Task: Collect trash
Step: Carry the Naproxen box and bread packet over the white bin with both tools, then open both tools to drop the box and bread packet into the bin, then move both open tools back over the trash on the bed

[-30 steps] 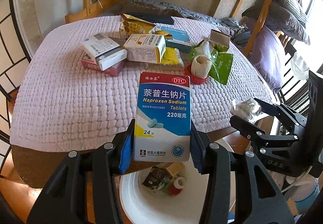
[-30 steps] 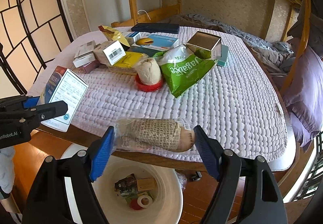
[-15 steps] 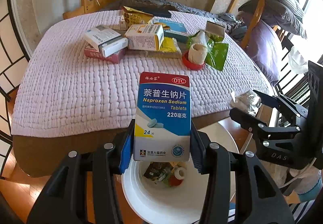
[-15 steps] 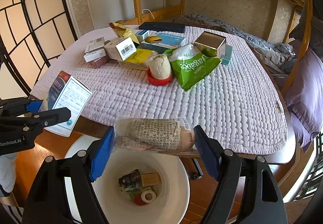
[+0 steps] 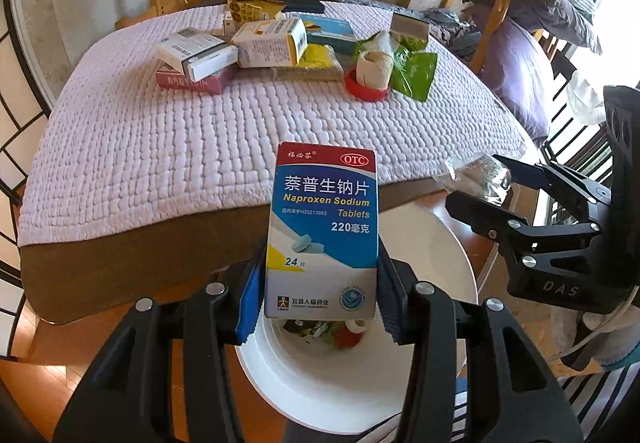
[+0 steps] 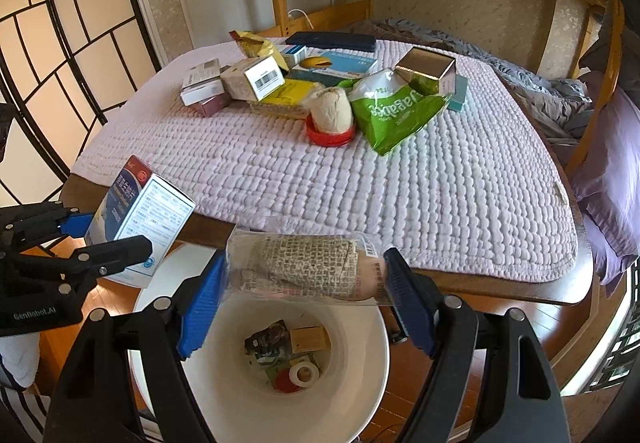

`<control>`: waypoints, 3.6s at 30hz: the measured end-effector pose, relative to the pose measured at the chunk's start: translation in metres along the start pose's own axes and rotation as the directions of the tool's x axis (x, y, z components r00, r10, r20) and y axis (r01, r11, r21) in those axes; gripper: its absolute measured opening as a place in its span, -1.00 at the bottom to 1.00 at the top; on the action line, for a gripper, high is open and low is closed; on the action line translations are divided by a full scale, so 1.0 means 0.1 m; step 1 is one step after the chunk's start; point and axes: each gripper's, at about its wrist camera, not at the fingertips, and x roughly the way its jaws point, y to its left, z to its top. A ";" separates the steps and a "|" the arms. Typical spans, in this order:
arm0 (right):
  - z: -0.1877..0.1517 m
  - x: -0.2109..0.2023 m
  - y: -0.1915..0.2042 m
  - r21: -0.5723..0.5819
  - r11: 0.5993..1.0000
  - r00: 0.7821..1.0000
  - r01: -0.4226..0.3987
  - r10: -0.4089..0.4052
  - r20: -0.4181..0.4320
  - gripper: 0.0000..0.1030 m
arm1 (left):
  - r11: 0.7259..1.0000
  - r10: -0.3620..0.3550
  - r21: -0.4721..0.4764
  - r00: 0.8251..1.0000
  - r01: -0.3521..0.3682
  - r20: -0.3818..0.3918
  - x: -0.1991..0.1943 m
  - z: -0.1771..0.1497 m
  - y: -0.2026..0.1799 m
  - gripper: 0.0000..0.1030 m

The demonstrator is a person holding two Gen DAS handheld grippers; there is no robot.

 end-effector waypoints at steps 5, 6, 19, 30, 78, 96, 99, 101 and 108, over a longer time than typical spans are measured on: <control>-0.04 0.01 0.04 -0.006 1.000 1.000 -0.011 0.011 -0.016 0.49 | 1.000 -0.001 0.016 1.000 0.001 -0.011 0.00 -0.05 -0.04 -0.04; -0.05 0.01 0.05 -0.008 1.000 1.000 -0.014 0.014 -0.021 0.49 | 1.000 -0.004 0.018 1.000 0.005 -0.016 0.01 -0.07 -0.04 -0.04; -0.16 0.07 0.11 -0.010 1.000 0.997 -0.024 0.024 -0.067 0.49 | 0.997 0.008 0.071 0.998 -0.003 -0.062 0.11 -0.23 -0.14 -0.04; -0.21 0.06 0.14 -0.014 0.999 0.996 -0.033 0.031 -0.078 0.49 | 0.995 0.007 0.103 0.998 0.000 -0.064 0.09 -0.29 -0.22 -0.04; -0.47 0.53 0.12 -0.014 0.998 0.975 -0.063 0.058 -0.214 0.49 | 0.993 0.054 0.113 0.971 -0.028 -0.232 0.72 -0.62 -0.14 -0.04; -0.53 0.69 0.03 0.039 0.998 0.977 -0.057 0.064 -0.206 0.69 | 0.994 0.074 0.090 0.973 -0.055 -0.221 0.78 -0.66 -0.09 0.27; -0.53 0.66 0.00 0.039 0.998 0.979 -0.052 0.059 -0.197 0.69 | 0.995 0.072 0.084 0.974 -0.055 -0.215 0.71 -0.61 -0.05 0.27; -0.51 0.61 -0.03 0.036 0.998 0.982 -0.046 0.052 -0.183 0.69 | 0.995 0.071 0.079 0.975 -0.056 -0.209 0.66 -0.57 -0.03 0.27; -0.30 0.26 -0.12 0.012 1.000 0.997 -0.014 0.015 -0.074 0.64 | 0.998 0.055 0.046 0.988 -0.049 -0.141 0.32 -0.37 0.07 0.27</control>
